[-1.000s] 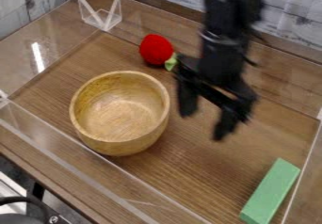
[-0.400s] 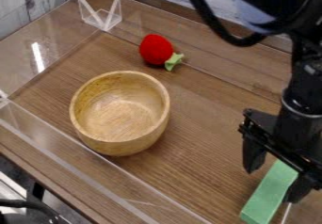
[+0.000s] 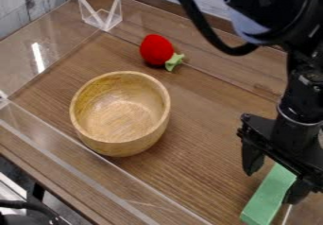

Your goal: Put the green object in the brown bowl

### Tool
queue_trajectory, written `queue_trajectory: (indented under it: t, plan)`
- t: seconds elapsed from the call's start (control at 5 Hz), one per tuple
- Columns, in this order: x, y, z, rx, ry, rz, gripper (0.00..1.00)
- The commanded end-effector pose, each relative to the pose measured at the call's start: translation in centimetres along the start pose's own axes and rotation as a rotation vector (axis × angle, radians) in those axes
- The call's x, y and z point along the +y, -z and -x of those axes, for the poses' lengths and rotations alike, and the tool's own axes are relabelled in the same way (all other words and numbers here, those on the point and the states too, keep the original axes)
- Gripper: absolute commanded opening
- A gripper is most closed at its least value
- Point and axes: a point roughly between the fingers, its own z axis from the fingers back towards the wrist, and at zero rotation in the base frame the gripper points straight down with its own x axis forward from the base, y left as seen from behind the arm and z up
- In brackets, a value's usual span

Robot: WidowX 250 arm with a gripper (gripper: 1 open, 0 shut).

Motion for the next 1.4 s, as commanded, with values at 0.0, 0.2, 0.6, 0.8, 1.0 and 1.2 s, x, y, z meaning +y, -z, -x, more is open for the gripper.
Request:
queue_trajectory:
  t: [0.0, 0.2, 0.6, 0.8, 1.0, 1.2]
  plan:
    - [-0.4, -2.3, -1.6, -0.082, -0.017, 0.022, 1.00]
    - [-0.4, -2.5, -1.2, -0.102, -0.062, 0.018, 1.00]
    - [-0.4, -1.8, -0.7, -0.129, -0.146, 0.018, 1.00]
    - [-0.4, -1.2, -0.9, -0.142, -0.166, 0.027, 1.00]
    - [-0.3, -1.3, -1.5, -0.143, -0.107, 0.040, 1.00]
    - [-0.2, -1.3, -2.2, -0.144, -0.059, 0.047, 1.00]
